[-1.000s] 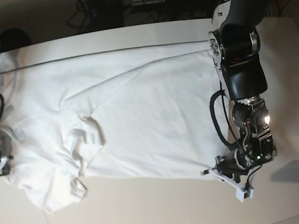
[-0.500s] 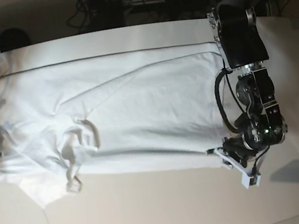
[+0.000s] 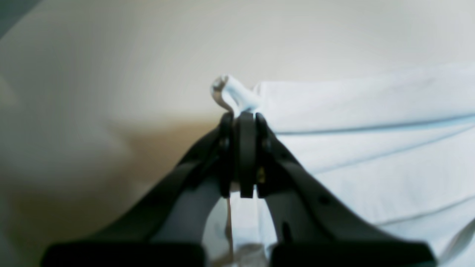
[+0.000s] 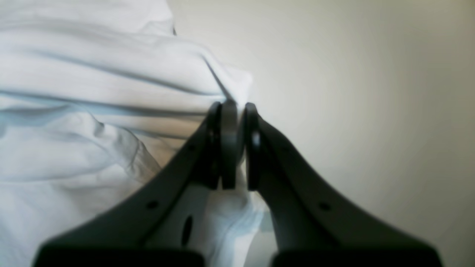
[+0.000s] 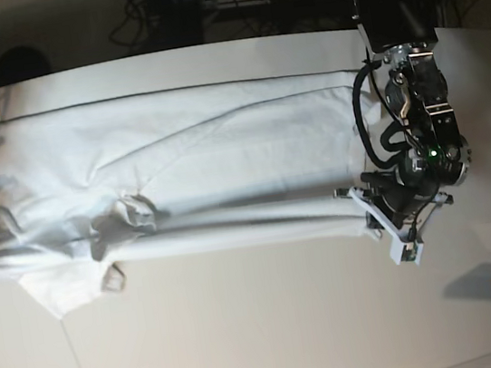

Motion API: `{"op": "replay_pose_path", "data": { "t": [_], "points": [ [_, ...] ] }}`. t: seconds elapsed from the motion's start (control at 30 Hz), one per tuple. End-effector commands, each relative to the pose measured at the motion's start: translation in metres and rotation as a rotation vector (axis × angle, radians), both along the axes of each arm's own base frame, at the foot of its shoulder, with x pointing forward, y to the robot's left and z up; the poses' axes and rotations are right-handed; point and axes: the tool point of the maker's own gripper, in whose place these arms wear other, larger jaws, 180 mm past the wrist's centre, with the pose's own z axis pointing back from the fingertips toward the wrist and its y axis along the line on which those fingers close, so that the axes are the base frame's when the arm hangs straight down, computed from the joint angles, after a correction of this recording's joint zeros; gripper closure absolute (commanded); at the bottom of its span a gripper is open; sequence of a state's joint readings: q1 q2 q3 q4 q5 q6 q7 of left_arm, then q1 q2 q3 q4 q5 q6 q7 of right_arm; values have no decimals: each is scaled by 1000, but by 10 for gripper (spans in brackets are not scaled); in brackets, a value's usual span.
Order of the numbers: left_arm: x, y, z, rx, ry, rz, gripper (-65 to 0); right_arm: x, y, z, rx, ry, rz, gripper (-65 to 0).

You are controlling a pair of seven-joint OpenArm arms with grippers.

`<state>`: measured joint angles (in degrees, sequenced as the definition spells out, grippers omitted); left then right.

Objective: Fold the T-shirt properly
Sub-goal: 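Lift the hem with the left gripper and fold it toward the collar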

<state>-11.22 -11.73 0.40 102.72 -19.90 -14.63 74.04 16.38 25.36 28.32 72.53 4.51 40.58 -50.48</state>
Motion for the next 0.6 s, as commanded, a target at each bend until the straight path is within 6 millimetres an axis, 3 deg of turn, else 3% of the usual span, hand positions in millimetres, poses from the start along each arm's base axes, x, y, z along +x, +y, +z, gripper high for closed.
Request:
{"op": "replay_pose_path", "data": {
  "t": [0.0,0.27,0.57],
  "points": [
    [2,5,14,24,-39,2,0,2,-15,21,-51,-35,-19,0],
    [-33,4,2,61,2,-20,0,-45,-28,16,-85,32,-110,0],
    [-67,20,-27,117,107,-29,0,-74,-10,-12,-77,105,-96,0]
  ]
}}
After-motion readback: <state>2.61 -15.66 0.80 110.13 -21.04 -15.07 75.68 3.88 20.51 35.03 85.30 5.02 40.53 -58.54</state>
